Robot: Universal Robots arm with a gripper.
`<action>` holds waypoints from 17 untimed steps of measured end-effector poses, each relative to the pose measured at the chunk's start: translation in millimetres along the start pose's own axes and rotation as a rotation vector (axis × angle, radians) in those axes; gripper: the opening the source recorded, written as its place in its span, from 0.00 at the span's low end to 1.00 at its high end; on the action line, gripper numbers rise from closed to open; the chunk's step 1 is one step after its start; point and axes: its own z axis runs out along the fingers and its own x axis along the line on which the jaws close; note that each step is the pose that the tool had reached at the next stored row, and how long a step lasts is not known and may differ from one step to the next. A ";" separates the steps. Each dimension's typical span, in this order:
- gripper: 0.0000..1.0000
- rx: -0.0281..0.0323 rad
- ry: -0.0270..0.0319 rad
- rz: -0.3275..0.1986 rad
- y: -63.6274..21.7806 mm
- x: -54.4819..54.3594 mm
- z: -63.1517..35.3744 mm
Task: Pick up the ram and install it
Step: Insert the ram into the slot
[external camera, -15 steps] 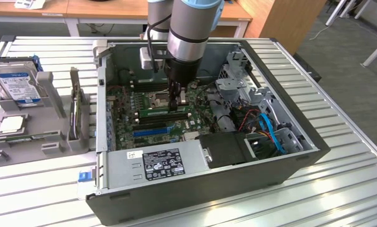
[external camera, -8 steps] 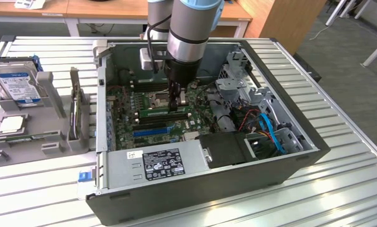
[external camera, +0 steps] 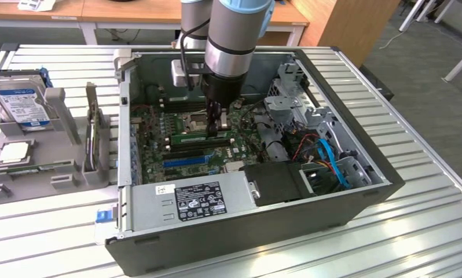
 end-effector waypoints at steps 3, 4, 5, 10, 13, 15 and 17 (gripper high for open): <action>0.12 0.0003 -0.0005 0.008 0.0 0.0 0.1; 0.12 0.0003 -0.0005 0.009 0.0 0.0 0.1; 0.12 0.0003 -0.0005 0.009 0.0 0.0 0.1; 0.12 0.0005 -0.0008 0.009 0.0 0.1 0.8; 0.12 0.0008 -0.0013 0.009 -0.1 0.1 1.8; 0.12 0.0010 -0.0016 0.009 -0.1 0.1 2.4; 0.12 0.0010 -0.0014 0.009 -0.1 0.1 2.4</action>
